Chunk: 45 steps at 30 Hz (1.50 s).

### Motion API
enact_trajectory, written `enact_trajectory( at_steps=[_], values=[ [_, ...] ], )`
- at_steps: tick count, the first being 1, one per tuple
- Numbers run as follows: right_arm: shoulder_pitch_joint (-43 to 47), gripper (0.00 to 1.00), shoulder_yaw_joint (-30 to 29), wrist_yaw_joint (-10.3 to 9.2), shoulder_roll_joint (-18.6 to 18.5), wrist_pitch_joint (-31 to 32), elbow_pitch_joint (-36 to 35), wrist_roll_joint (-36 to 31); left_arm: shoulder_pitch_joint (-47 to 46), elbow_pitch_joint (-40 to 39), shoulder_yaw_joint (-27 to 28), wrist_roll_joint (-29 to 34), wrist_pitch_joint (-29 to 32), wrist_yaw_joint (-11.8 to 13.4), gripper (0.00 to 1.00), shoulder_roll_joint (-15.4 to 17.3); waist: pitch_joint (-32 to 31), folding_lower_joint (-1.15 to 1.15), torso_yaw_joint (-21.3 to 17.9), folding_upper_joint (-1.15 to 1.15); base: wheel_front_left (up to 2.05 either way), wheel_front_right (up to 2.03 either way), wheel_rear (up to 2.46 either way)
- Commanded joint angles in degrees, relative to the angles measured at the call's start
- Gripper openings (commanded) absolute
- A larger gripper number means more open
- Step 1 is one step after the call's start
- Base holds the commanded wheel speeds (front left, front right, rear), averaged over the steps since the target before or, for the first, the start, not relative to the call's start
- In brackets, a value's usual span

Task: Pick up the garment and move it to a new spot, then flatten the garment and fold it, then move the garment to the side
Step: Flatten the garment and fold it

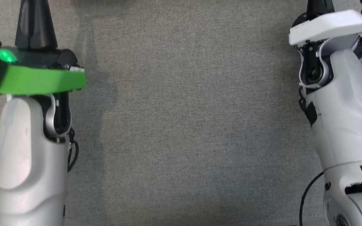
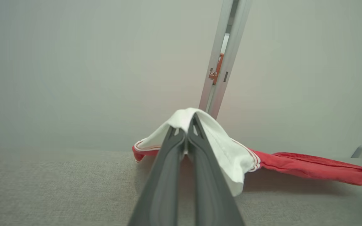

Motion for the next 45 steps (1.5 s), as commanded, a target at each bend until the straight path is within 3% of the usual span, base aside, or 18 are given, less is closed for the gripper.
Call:
enact_trajectory(
  at_steps=[1, 8, 20, 27, 32, 37, 45],
  values=[
    [3.39, 0.00, 0.38, 0.00, -0.21, -0.23, -2.76, 1.26, 3.32, -2.30, 0.72, 0.35, -0.30, -0.32, 0.00, -0.25, -2.80, -0.01, -0.56, 0.00, 0.00, 0.00, 0.00],
    [18.73, 0.00, 2.82, 0.00, -0.58, -0.25, -14.95, 4.35, 18.71, -11.71, 3.19, 0.96, -0.31, -0.38, 0.00, -2.16, -9.72, -0.01, 0.22, 0.00, 0.00, 0.00, 0.00],
    [44.22, 0.00, 1.71, 0.00, -1.29, 1.46, -30.55, 4.96, 42.13, -21.98, -1.23, 1.81, 1.68, 3.83, 0.00, -3.24, -21.96, -0.01, 3.28, 0.00, 0.00, 0.00, 0.00],
    [55.56, 0.00, -2.07, 0.00, -0.49, 4.83, -41.35, 3.19, 51.53, -29.66, -2.58, 3.76, 5.21, 6.84, 0.00, -2.69, -24.95, -0.01, 3.87, 0.00, 0.00, 0.00, 0.00],
    [61.56, 0.00, -2.75, 0.00, -0.19, 8.67, -48.09, 2.80, 54.67, -32.46, -3.89, 4.25, 7.26, 7.64, 0.00, -2.76, -25.73, -0.01, 3.52, 0.00, 0.00, 0.00, 0.00],
    [64.32, 0.00, -1.73, 0.00, -0.17, 9.98, -47.30, 5.81, 55.26, -31.37, -4.58, 2.73, 8.30, 7.37, 0.00, -2.89, -26.14, -0.01, 2.74, 0.00, 0.00, 0.00, 0.00],
    [62.19, 0.00, 0.56, 0.00, -0.14, 9.11, -38.99, 6.05, 53.10, -25.64, -6.48, 1.98, 9.63, 6.25, 0.00, -2.64, -25.44, -0.01, 1.82, 0.00, 0.00, 0.00, 0.00]
  ],
)
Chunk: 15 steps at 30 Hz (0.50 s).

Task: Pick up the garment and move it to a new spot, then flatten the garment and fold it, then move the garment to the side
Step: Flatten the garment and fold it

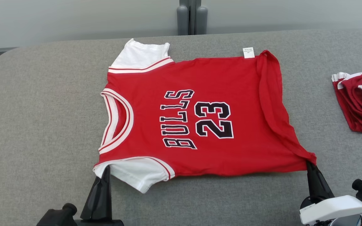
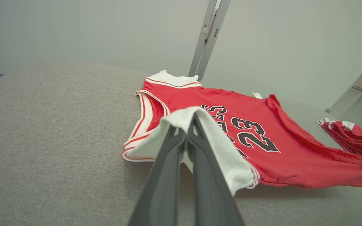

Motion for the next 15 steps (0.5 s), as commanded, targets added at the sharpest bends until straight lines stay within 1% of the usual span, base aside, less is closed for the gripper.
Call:
enact_trajectory(
  at_steps=[1, 5, 8, 12, 15],
  values=[
    [-1.34, 0.00, 0.35, 0.00, -0.07, -0.43, 1.33, 0.33, -1.45, 0.84, 0.04, -0.86, -0.33, -0.46, 0.00, -0.05, 0.52, 0.01, -0.16, 0.00, 0.00, 0.00, 0.00],
    [-3.83, 0.00, 1.62, 0.00, -0.08, -1.20, 5.79, 0.46, -4.48, 4.09, 0.00, -1.62, -1.41, -1.06, 0.00, -0.20, 1.86, 0.01, -0.22, 0.00, 0.00, 0.00, 0.00],
    [-6.29, 0.00, 2.69, 0.00, -0.07, -1.69, 7.91, 0.86, -8.10, 6.59, 0.27, -1.82, -2.13, -2.12, 0.00, 0.30, 3.29, 0.01, -0.58, 0.00, 0.00, 0.00, 0.00],
    [-10.76, 0.00, 3.57, 0.00, -0.09, -2.24, 10.06, 0.66, -15.44, 10.56, 0.95, -1.20, -3.46, -3.55, 0.00, 1.47, 5.93, 0.01, -1.24, 0.00, 0.00, 0.00, 0.00],
    [-14.45, 0.00, 3.63, 0.00, -0.08, -2.67, 11.33, -0.58, -21.66, 14.90, 1.91, -1.24, -4.75, -4.13, 0.00, 2.04, 8.13, 0.01, -2.04, 0.00, 0.00, 0.00, 0.00]
  ],
)
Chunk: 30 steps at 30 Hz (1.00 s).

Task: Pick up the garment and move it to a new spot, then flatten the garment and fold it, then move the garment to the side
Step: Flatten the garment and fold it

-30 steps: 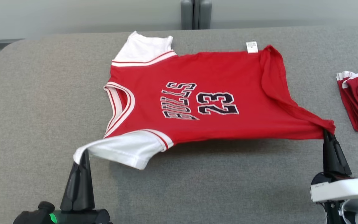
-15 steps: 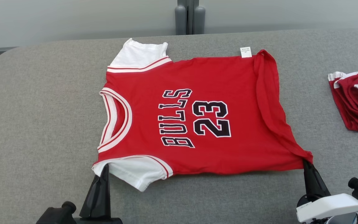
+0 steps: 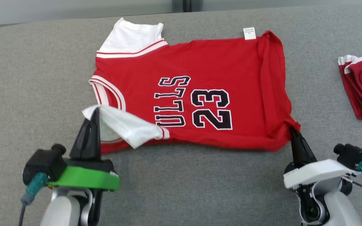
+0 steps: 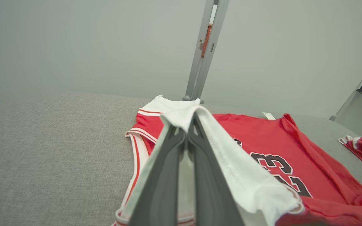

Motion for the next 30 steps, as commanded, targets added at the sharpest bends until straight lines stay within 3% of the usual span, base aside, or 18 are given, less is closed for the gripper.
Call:
enact_trajectory(
  at_steps=[1, 11, 18, 19, 20, 21, 22, 23, 30],
  values=[
    [-2.32, 0.00, -0.07, 0.00, -0.10, -0.50, 0.69, -0.54, -3.61, 2.20, 0.67, 0.16, -0.77, -0.43, 0.00, 0.66, 3.01, 0.00, -1.41, 0.00, 0.00, 0.00, 0.00],
    [-12.22, 0.00, 0.16, 0.00, -0.11, -1.81, 8.01, -2.41, -19.38, 20.04, 0.92, 1.02, -4.38, -1.75, 0.00, 0.55, 6.81, 0.00, -3.12, 0.00, 0.00, 0.00, 0.00],
    [-15.71, 0.00, 1.89, 0.00, -0.12, -3.42, 11.69, -2.08, -24.46, 26.38, 1.47, 1.58, -5.38, -2.03, 0.00, 0.03, 7.55, 0.00, -3.57, 0.00, 0.00, 0.00, 0.00],
    [-16.15, 0.34, 2.17, 0.00, -0.12, -3.72, 12.22, -2.20, -25.09, 27.23, 1.52, 1.77, -5.46, -2.02, 0.00, -0.08, 7.57, 0.00, -3.61, 0.00, 0.00, 0.00, 0.00],
    [-16.54, 0.51, 2.41, 0.00, -0.12, -3.95, 12.58, -2.37, -25.58, 27.81, 1.62, 1.81, -5.52, -1.96, 0.00, -0.19, 7.59, 0.00, -3.65, 0.00, 0.00, 0.00, 0.00],
    [-16.97, 1.00, 2.58, 0.00, -0.13, -4.42, 12.65, -2.67, -26.14, 28.22, 1.85, 1.91, -5.55, -1.81, 0.47, -0.31, 7.58, 0.00, -3.68, 0.00, 0.00, 0.00, 0.00],
    [-17.21, 1.00, 2.59, 0.00, -0.14, -4.77, 12.64, -2.71, -26.59, 28.07, 2.16, 2.11, -5.52, -1.72, 0.95, -0.40, 7.56, 0.00, -3.70, 0.00, 0.00, 0.00, 0.00],
    [-17.40, 1.00, 2.61, 0.00, -0.13, -5.13, 12.45, -2.79, -26.77, 27.69, 2.57, 2.22, -5.48, -1.64, 1.00, -0.59, 7.48, 0.00, -3.70, 0.00, 0.00, 0.00, 0.00],
    [-14.89, 1.00, 0.21, 0.00, -0.14, -6.71, 7.22, -5.86, -22.33, 22.43, 4.86, 2.37, -5.39, -2.15, 1.00, -1.85, 5.54, 0.00, -3.33, 0.00, 0.00, 0.00, 0.00]
  ],
)
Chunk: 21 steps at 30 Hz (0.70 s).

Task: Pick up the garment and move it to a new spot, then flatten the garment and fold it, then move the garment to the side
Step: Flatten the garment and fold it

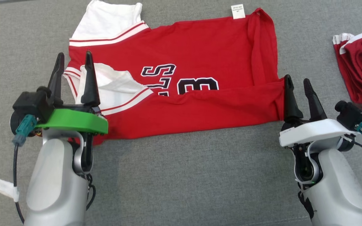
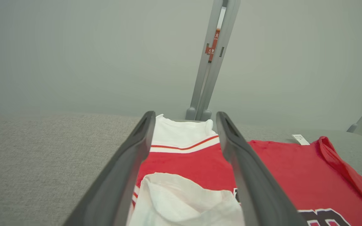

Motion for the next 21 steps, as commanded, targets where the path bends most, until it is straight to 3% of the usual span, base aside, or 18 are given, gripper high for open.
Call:
enact_trajectory(
  at_steps=[1, 9, 21],
  values=[
    [1.85, 1.00, -0.58, 0.00, -0.15, -0.41, -1.13, -1.72, 2.21, -0.86, 0.41, -0.12, 0.02, -0.30, 1.00, -0.20, -1.15, 0.00, 0.32, 0.00, 0.00, 0.00, 0.00],
    [8.63, 1.00, -4.36, 0.00, -0.15, 2.86, -7.65, -9.26, 12.44, -3.52, 1.24, -1.91, 0.57, -0.67, 1.00, 0.16, -5.56, 0.00, 1.53, 0.00, 0.00, 0.00, 0.00],
    [13.60, 1.00, -3.51, 0.00, -0.15, 8.12, -13.36, -9.34, 20.47, -5.95, 2.57, -8.13, 18.12, 2.95, 1.00, 0.76, -6.34, 0.00, 1.89, 0.00, 0.00, 0.00, 0.00]
  ],
)
